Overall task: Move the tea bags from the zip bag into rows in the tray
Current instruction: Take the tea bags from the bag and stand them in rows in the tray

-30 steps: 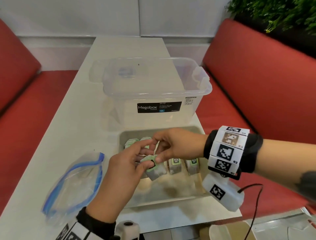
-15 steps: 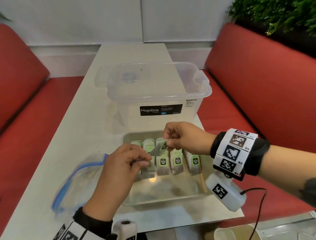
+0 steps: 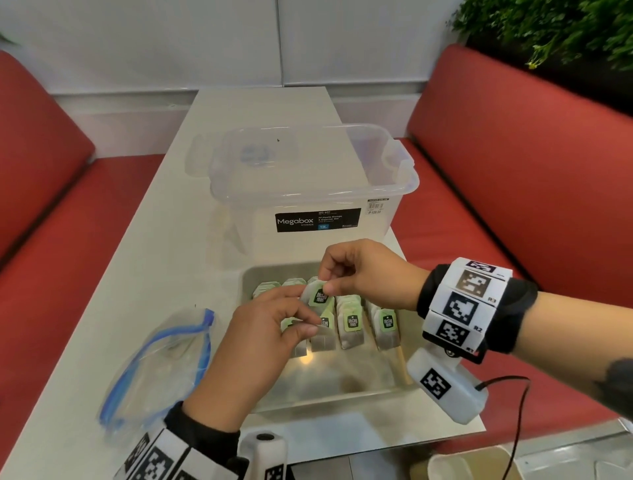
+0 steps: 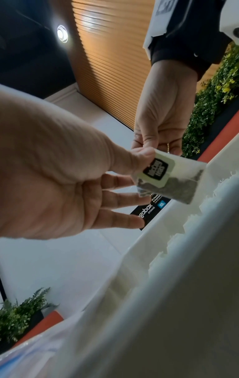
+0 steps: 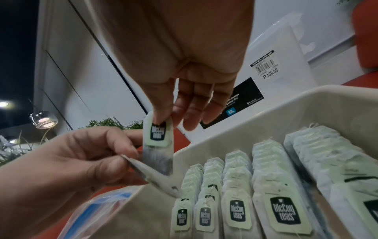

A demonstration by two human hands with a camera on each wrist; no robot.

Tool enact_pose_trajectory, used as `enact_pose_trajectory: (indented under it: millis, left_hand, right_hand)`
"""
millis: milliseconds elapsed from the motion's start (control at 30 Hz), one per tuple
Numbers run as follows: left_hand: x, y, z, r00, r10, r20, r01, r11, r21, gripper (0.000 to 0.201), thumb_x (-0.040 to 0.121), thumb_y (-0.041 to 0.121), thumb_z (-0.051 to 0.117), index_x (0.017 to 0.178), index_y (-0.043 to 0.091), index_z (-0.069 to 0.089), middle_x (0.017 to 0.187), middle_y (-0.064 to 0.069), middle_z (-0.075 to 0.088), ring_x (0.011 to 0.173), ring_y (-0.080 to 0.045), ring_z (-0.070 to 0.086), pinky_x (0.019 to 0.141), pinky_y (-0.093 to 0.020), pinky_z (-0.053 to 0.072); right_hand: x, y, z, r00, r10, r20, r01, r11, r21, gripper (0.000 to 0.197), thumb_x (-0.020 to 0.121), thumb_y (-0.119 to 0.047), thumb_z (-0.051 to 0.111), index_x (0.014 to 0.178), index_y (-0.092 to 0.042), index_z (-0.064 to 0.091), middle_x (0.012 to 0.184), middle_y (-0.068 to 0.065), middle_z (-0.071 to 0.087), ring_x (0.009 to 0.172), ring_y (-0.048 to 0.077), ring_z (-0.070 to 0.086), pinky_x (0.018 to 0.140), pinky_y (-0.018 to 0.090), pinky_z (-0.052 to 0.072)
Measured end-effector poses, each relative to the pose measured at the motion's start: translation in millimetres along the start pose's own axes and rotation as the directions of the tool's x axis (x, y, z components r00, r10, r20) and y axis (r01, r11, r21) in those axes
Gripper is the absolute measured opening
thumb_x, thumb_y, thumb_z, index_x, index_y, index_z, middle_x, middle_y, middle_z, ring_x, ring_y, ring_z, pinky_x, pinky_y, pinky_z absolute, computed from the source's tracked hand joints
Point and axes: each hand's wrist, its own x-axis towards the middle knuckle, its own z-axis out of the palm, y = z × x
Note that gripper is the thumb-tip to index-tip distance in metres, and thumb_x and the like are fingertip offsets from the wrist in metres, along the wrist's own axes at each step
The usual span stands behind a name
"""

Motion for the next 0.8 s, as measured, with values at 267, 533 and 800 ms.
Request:
enact_pose_trajectory:
  millis: [267,533,800]
  left_hand:
    - [-11.4,-15.8,-6.3,0.994,-0.033,-0.102,0.035,0.999,0.013,0.036,0.074,0.011,0.075,0.069,0.045,0.062,0.091,0.027,0.064,0.092,0.014,0.055,0.076,0.002,0.034]
    - [-35.6,-33.6,-7.3,0.994,0.055,-0.097,-0.041,0.989,0.139,0.016,0.082,0.034,0.054,0.095,0.037,0.062,0.083,0.028,0.063,0.086,0.014,0.054,0.075,0.000,0.036]
    - [-36.8,-47.0,1.2,0.981,0.188,-0.049,-0.170,0.951,0.258,0.013,0.082,0.037,0.050,0.087,0.035,0.062,0.078,0.018,0.066,0.079,-0.001,0.053,0.073,-0.017,0.031]
  right_hand:
    - [8.0,-4.0,0.2,0.984,0.095,0.151,-0.034,0.931,-0.364,0.014,0.080,-0.018,0.072,0.080,-0.027,0.062,0.068,-0.015,0.056,0.062,-0.002,0.049,0.058,0.012,0.036]
    - [38.3,4.3,27.0,0.874,0.282,0.395,0.084,0.713,-0.696,0.014,0.082,-0.018,0.068,0.096,-0.016,0.065,0.071,-0.012,0.051,0.064,0.009,0.048,0.054,0.017,0.035]
    - [56.2,6.4,40.6,0.838,0.327,0.436,0.167,0.608,-0.776,0.015,0.080,-0.015,0.066,0.095,-0.015,0.065,0.093,0.000,0.066,0.073,0.014,0.052,0.052,0.018,0.035]
